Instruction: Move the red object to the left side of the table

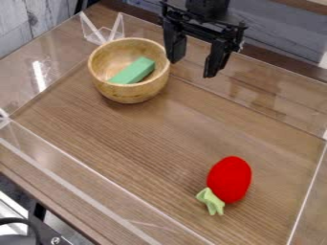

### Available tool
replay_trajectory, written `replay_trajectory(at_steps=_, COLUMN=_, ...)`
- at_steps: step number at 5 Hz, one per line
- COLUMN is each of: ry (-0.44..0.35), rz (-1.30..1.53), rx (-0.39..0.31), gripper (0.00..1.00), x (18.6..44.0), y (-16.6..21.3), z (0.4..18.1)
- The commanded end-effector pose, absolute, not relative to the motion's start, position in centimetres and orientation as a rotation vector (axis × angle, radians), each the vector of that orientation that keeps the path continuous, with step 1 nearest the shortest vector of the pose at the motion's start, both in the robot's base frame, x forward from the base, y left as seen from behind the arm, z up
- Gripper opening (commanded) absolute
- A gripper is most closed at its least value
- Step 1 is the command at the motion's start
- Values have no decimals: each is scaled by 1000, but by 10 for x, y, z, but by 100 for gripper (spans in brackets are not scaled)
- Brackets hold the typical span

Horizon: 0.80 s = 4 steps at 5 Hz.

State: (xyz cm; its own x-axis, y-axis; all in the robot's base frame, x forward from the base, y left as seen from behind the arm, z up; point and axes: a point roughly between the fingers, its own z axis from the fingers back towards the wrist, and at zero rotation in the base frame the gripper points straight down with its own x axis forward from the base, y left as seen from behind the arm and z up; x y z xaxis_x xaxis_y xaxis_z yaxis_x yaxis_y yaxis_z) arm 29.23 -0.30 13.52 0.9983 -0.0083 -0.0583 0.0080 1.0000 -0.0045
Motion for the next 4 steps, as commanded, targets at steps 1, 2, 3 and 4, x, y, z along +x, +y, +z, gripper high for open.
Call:
replay_trajectory(at_steps=1, ry=85, rz=-61, rx=-14, gripper=100, x=277, y=-8, z=115)
replay_trajectory(at_steps=2, ry=107, rz=-222, rx=-19, gripper=100, x=256, y=-45, z=105)
replay_trajectory(at_steps=3, ry=96, rz=-407, rx=-20, gripper=100, x=244, y=-87, z=100)
replay_trajectory(at_steps=4, ry=89, rz=-487, rx=-18, gripper=100, x=230, y=-100, z=94)
